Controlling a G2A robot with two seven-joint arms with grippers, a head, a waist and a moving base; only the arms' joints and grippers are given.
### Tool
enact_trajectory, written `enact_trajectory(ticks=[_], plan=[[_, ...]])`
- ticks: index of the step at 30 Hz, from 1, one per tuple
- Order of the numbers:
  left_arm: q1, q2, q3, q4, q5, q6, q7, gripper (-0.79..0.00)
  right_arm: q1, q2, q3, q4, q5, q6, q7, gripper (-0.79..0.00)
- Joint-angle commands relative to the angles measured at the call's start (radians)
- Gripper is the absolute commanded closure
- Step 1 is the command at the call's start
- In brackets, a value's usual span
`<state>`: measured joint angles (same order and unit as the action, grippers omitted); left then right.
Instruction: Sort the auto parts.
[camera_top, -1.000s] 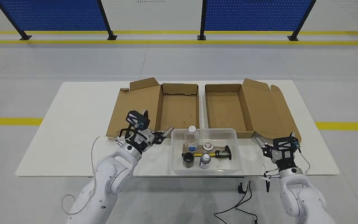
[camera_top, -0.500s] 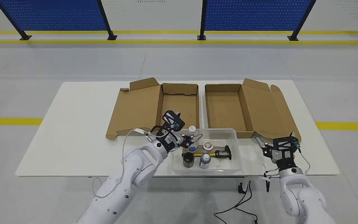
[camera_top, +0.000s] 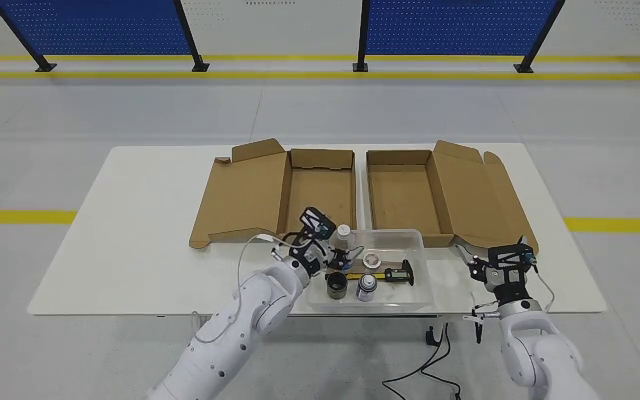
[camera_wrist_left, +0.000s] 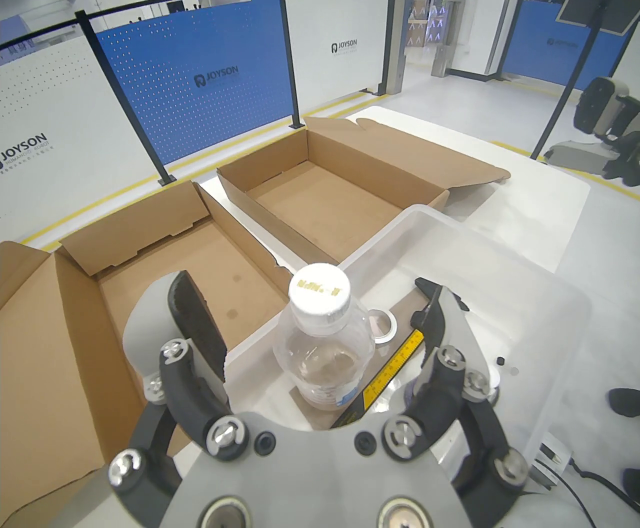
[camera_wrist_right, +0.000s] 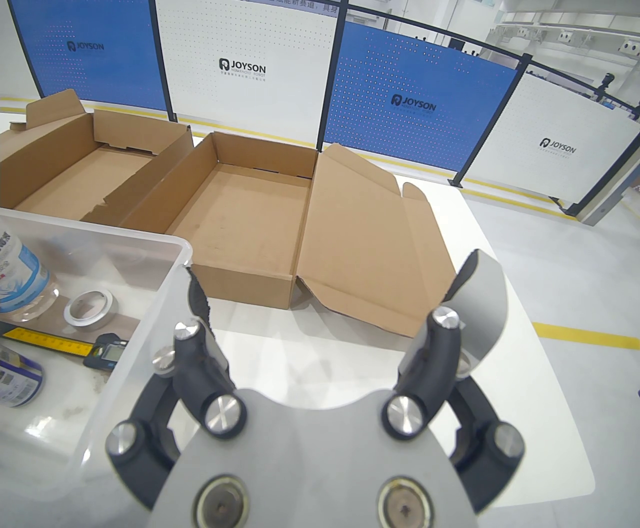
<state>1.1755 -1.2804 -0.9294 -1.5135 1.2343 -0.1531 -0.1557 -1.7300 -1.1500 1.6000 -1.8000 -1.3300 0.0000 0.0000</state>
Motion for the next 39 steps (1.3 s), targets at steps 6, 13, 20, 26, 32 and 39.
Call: enact_trajectory(ticks=[6,13,20,26,32,39], plan=[[-0.011,-0.015,0.017,0.034,-0.043,0.023,-0.002,-0.446,0.000,0.000,0.000,0.000,0.000,0.000,0.000,-0.785],[-0.023,-0.026,0.029,0.029,-0.041,0.033,-0.003,-0.342,0.000,0.000,0.000,0.000,0.000,0.000,0.000,-0.785],[-0.030,-0.033,0.035,0.049,-0.010,0.042,0.015,-0.194,0.000,0.000,0.000,0.000,0.000,0.000,0.000,-0.785],[-0.029,-0.036,0.033,0.064,0.018,0.046,0.035,0.000,0.000,0.000,0.000,0.000,0.000,0.000,0.000,-0.785],[-0.025,-0.040,0.022,0.060,0.036,0.080,0.050,0.000,0.000,0.000,0.000,0.000,0.000,0.000,0.000,-0.785],[-0.013,-0.039,0.004,0.034,0.055,0.069,0.036,0.000,0.000,0.000,0.000,0.000,0.000,0.000,0.000,-0.785]])
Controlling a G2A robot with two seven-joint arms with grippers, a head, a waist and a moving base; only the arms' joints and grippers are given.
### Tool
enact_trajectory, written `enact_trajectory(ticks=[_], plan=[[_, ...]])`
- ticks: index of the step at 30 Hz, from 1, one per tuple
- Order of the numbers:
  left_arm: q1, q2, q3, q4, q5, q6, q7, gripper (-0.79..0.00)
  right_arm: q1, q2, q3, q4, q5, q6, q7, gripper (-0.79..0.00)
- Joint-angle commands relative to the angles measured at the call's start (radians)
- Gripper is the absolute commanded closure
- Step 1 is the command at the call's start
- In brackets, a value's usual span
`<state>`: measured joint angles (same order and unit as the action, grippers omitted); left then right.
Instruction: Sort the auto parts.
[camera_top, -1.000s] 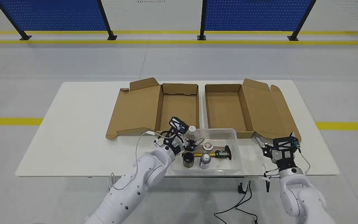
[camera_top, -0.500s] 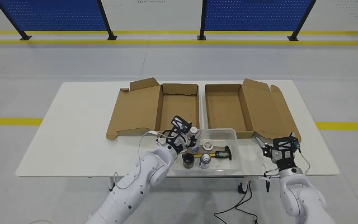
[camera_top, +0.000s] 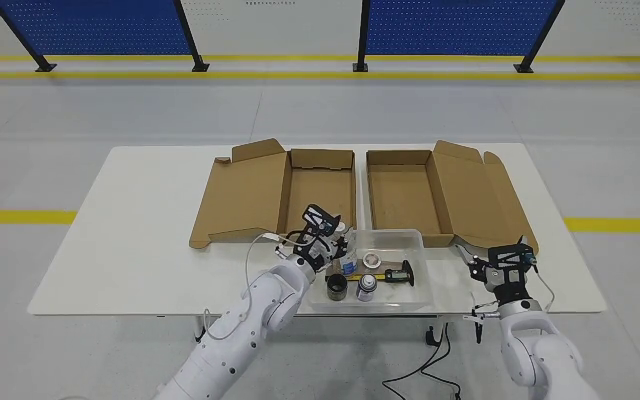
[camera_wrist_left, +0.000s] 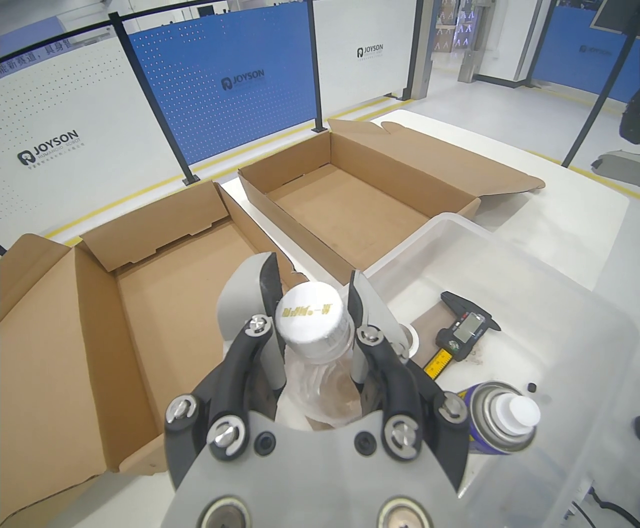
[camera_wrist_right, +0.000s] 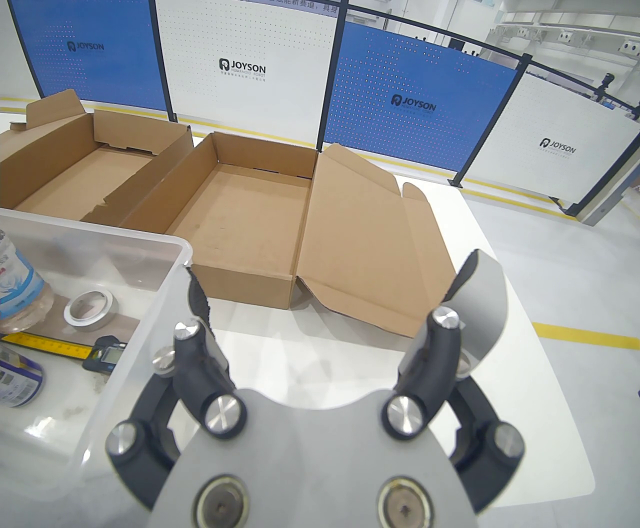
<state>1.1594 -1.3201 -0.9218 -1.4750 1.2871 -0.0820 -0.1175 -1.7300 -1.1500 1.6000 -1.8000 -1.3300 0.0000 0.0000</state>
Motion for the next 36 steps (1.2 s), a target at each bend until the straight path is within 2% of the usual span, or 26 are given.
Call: enact_trajectory(ticks=[1,13,22,29,32,36], plan=[[0.005,0.001,-0.006,-0.010,0.004,-0.007,-0.004,0.000,0.000,0.000,0.000,0.000,0.000,0.000,0.000,-0.785],[0.033,0.009,-0.050,-0.104,0.031,-0.044,-0.007,0.000,0.000,0.000,0.000,0.000,0.000,0.000,0.000,-0.785],[0.065,0.016,-0.072,-0.267,0.104,-0.055,-0.043,0.000,0.000,0.000,0.000,0.000,0.000,0.000,0.000,-0.785],[0.117,0.025,-0.088,-0.374,0.150,-0.088,-0.080,0.000,0.000,0.000,0.000,0.000,0.000,0.000,0.000,-0.785],[0.131,0.028,-0.098,-0.394,0.158,-0.095,-0.079,0.000,0.000,0.000,0.000,0.000,0.000,0.000,0.000,-0.785],[0.120,0.028,-0.114,-0.377,0.182,-0.083,-0.052,0.000,0.000,0.000,0.000,0.000,0.000,0.000,0.000,-0.785]])
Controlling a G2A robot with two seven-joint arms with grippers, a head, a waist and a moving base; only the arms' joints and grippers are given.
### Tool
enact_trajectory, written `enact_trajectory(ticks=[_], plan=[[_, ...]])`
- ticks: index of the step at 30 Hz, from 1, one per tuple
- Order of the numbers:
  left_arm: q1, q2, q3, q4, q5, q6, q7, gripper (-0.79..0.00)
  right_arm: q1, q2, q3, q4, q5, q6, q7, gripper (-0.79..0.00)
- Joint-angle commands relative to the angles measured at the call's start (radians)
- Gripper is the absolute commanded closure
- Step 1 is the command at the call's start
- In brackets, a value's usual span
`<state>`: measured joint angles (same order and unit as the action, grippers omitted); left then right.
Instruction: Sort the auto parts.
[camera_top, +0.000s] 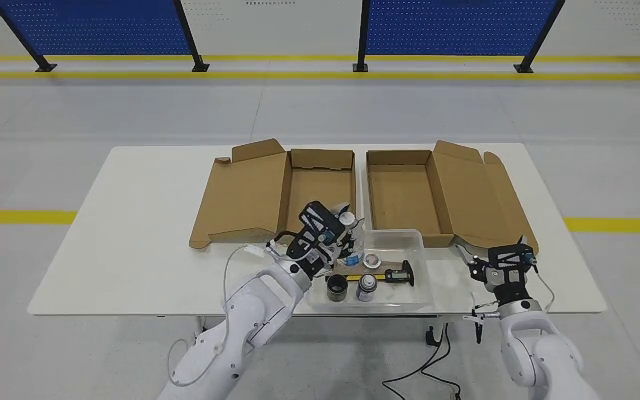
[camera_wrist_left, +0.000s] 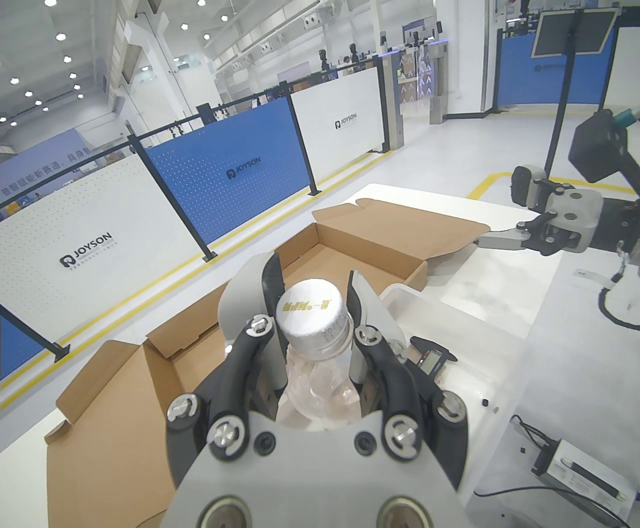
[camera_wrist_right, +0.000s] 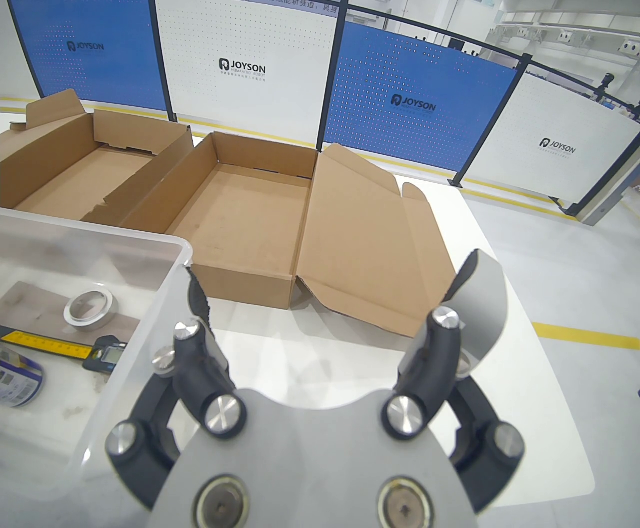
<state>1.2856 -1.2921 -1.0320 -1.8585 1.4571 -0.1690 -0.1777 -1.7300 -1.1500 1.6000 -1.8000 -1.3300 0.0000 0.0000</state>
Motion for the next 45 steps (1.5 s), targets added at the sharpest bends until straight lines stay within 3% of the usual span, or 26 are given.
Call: enact_trajectory(ticks=[1,8,20,29,38,41,43,45], plan=[[-0.010,-0.001,-0.008,0.012,0.013,0.010,0.016,0.000,0.000,0.000,0.000,0.000,0.000,0.000,0.000,-0.785],[-0.087,-0.010,-0.045,0.078,0.024,0.085,0.041,0.000,0.000,0.000,0.000,0.000,0.000,0.000,0.000,-0.785],[-0.252,-0.040,-0.026,0.415,0.071,0.206,0.122,0.000,0.000,0.000,0.000,0.000,0.000,0.000,0.000,-0.785],[-0.270,-0.059,-0.003,0.596,0.050,0.228,0.193,0.000,0.000,0.000,0.000,0.000,0.000,0.000,0.000,-0.785],[-0.278,-0.072,0.000,0.663,0.034,0.247,0.224,0.000,0.000,0.000,0.000,0.000,0.000,0.000,0.000,-0.785],[-0.282,-0.075,-0.001,0.680,0.040,0.255,0.227,-0.320,0.000,0.000,0.000,0.000,0.000,0.000,0.000,-0.785],[-0.283,-0.077,-0.001,0.688,0.040,0.260,0.229,-0.785,0.000,0.000,0.000,0.000,0.000,0.000,0.000,-0.785],[-0.285,-0.079,0.000,0.694,0.046,0.261,0.224,-0.785,0.000,0.000,0.000,0.000,0.000,0.000,0.000,-0.785]])
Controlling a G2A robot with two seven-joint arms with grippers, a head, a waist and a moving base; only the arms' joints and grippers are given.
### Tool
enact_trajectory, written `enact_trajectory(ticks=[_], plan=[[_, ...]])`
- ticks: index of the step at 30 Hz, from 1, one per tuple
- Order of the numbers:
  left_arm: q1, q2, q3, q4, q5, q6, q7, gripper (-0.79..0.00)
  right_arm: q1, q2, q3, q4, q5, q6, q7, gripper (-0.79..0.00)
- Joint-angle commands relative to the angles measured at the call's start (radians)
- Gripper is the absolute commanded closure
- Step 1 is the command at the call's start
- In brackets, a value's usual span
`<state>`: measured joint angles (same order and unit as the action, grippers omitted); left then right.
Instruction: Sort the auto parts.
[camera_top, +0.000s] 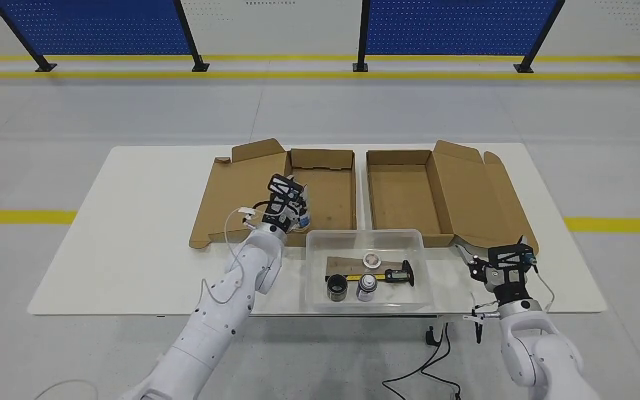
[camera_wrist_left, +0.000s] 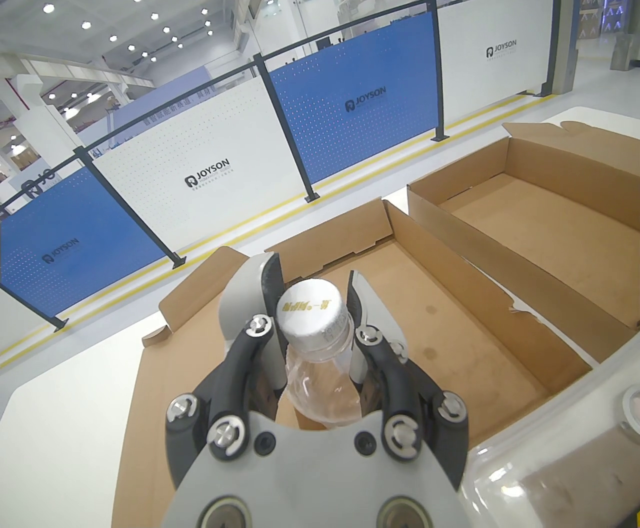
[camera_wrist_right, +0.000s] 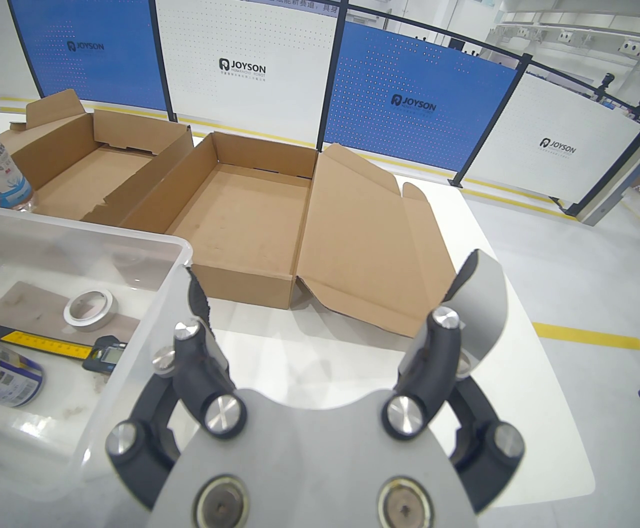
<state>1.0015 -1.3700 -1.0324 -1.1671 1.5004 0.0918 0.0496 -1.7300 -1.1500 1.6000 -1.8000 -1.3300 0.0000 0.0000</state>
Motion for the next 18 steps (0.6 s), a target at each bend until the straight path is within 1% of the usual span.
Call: enact_trajectory(ticks=[1,5,9,13,18], plan=[[-0.002,-0.002,0.001,0.004,0.004,0.001,-0.005,-0.785,0.000,0.000,0.000,0.000,0.000,0.000,0.000,-0.785],[0.001,-0.005,0.000,-0.004,0.010,0.006,-0.009,-0.785,0.000,0.000,0.000,0.000,0.000,0.000,0.000,-0.785],[0.016,-0.006,-0.006,-0.045,0.017,0.011,-0.011,-0.785,0.000,0.000,0.000,0.000,0.000,0.000,0.000,-0.785],[0.046,-0.001,-0.026,-0.116,0.027,0.010,-0.019,-0.785,0.000,0.000,0.000,0.000,0.000,0.000,0.000,-0.785],[0.108,0.010,-0.065,-0.242,0.029,-0.016,-0.059,-0.785,0.000,0.000,0.000,0.000,0.000,0.000,0.000,-0.785]])
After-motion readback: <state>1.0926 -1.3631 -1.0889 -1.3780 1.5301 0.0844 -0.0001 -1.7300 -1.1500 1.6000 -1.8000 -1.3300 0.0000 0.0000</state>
